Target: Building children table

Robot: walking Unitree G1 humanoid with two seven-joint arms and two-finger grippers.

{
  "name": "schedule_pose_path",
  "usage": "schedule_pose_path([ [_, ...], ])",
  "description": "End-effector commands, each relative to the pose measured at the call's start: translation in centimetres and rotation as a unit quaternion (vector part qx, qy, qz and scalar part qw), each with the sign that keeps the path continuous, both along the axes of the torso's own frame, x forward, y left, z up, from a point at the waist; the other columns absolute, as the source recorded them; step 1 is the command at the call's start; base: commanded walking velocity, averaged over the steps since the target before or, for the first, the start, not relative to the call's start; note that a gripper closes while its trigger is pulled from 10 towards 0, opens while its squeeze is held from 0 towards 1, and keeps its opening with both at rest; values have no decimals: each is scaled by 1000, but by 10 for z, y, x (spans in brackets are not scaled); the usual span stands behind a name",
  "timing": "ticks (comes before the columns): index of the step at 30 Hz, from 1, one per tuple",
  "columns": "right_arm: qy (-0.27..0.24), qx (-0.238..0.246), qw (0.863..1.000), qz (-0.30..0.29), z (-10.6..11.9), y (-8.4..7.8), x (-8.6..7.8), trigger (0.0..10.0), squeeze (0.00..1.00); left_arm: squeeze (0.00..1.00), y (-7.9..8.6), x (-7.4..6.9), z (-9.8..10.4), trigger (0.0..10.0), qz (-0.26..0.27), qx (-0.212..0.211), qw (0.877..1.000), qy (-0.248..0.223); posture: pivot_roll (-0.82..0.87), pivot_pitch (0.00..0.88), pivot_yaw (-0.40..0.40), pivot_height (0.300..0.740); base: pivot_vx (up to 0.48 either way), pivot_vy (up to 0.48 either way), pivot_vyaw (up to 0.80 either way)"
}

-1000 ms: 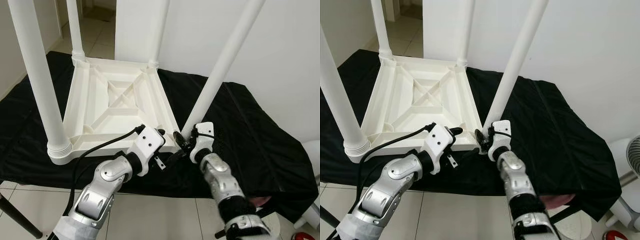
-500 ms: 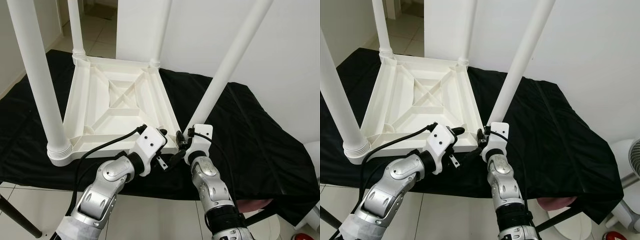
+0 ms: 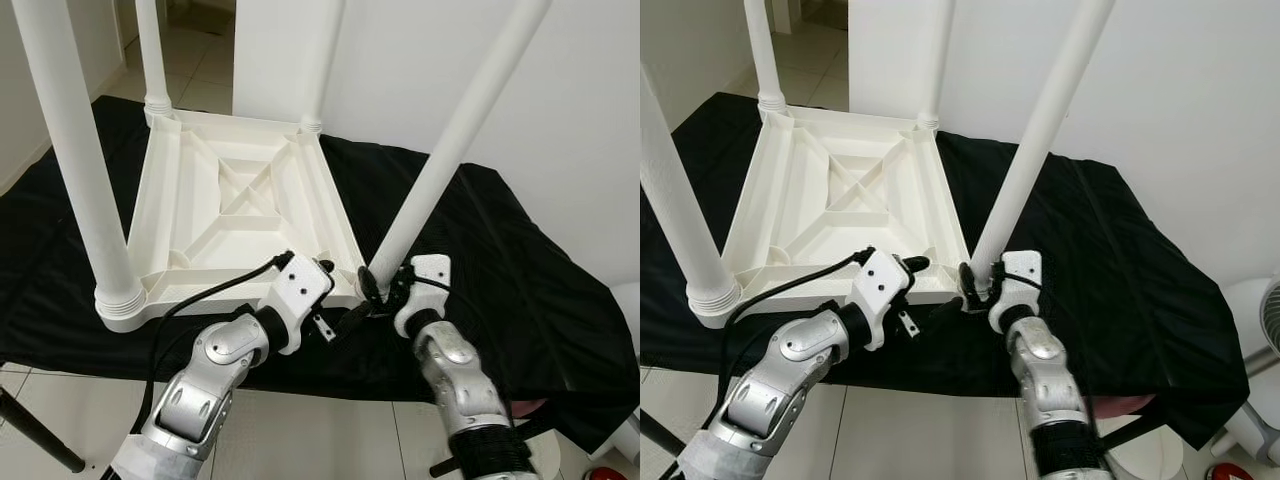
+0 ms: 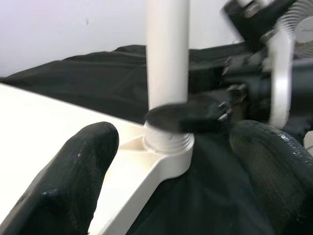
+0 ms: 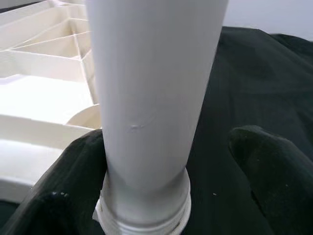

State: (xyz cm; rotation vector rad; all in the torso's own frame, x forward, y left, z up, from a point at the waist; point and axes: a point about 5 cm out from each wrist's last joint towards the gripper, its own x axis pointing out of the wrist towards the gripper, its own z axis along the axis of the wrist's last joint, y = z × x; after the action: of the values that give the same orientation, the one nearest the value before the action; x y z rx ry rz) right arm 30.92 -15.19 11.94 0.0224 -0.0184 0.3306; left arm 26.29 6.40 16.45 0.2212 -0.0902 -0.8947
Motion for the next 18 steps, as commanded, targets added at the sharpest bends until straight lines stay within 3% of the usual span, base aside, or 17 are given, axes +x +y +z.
schedule_pose_path([
  [1, 11, 5, 1000, -4, -7, -8, -3, 10000, 0, 0, -4, -2, 1, 10000, -5, -2, 1000, -1, 50, 0, -187, 740, 0, 0, 0],
  [3, 12, 4, 1000, 1, -7, -9, -3, 10000, 0, 0, -4, -2, 1, 10000, -4, -2, 1000, -1, 50, 0, -187, 740, 0, 0, 0],
  [4, 13, -4, 999, 42, -7, -11, 0, 10000, 0, 0, -3, -1, 1, 10000, -5, 1, 1000, -2, 48, 0, -174, 740, 0, 0, 0],
  [7, 7, -20, 997, 72, -5, -13, 5, 10000, 0, 0, -2, -1, 1, 10000, -6, 3, 1000, -2, 48, 0, -174, 740, 0, 0, 0],
  [9, 1, -32, 992, 121, 0, -11, 16, 10000, 0, 0, -3, 1, 2, 10000, -8, 5, 1000, -4, 54, 0, -171, 740, 0, 0, 0],
  [13, 0, -36, 990, 133, 2, -8, 21, 10000, 0, 0, -3, 1, 3, 10000, -8, 4, 1000, -5, 56, 0, -172, 740, 0, 0, 0],
  [14, 5, -56, 988, 145, 1, -1, 31, 10000, 0, 0, -4, 1, 3, 10000, -7, 4, 1000, -7, 64, 0, -176, 740, 0, 0, 0],
  [18, 14, -60, 985, 161, -1, 7, 38, 10000, 0, 0, -4, 1, 4, 10000, -4, 4, 1000, -7, 64, 0, -176, 740, 0, 0, 0],
])
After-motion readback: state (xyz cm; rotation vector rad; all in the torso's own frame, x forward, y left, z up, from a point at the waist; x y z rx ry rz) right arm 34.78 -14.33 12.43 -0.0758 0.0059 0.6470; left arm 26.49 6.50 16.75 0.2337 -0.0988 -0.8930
